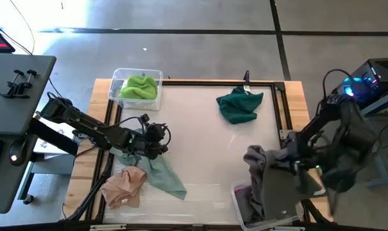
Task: Sort towels by color in basket
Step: Put the gray towel into the bottom transparent bin
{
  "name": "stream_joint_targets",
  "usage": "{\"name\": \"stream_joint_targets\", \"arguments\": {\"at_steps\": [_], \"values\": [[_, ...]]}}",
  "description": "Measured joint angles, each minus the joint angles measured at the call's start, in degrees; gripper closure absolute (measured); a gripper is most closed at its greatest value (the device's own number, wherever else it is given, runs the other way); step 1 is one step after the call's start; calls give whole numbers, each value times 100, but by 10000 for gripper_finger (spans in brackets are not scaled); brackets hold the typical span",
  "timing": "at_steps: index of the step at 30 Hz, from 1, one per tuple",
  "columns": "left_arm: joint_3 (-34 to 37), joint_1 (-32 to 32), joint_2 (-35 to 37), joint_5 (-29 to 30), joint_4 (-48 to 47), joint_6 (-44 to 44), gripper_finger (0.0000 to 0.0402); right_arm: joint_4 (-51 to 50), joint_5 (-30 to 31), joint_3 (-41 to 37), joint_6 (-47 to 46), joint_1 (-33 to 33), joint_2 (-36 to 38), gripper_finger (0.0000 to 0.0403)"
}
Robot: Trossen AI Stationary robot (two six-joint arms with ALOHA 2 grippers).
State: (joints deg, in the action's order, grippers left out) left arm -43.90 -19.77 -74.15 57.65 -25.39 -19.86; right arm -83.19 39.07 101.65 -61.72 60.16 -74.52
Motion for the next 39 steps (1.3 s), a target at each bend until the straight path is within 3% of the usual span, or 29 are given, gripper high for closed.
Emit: {"name": "stream_joint_targets", "arguments": {"at_steps": [2, 6, 13, 18, 25, 34, 39], "values": [[0, 0, 0, 1, 2, 2, 363, -378, -181, -180, -555, -17, -173, 383], [0, 2, 0, 24, 4, 4, 363, -212, -986, -545, -611, -117, -645, 383], [0, 2, 0, 50, 53, 59, 363, 1381, -2053, -1045, -123, -133, -1320, 367], [0, 0, 2, 48, 345, 397, 363, 2338, -2555, -1592, -358, -168, -1517, 372], [0, 2, 2, 48, 802, 983, 363, 2629, -2876, -2496, -678, -445, -1519, 373], [0, 1, 4, 46, 892, 1099, 363, 4052, -3797, -3595, 425, -1155, -1489, 370], [0, 2, 7, 46, 894, 1099, 363, 4136, -3714, -3906, 161, -1359, -1491, 368]]}}
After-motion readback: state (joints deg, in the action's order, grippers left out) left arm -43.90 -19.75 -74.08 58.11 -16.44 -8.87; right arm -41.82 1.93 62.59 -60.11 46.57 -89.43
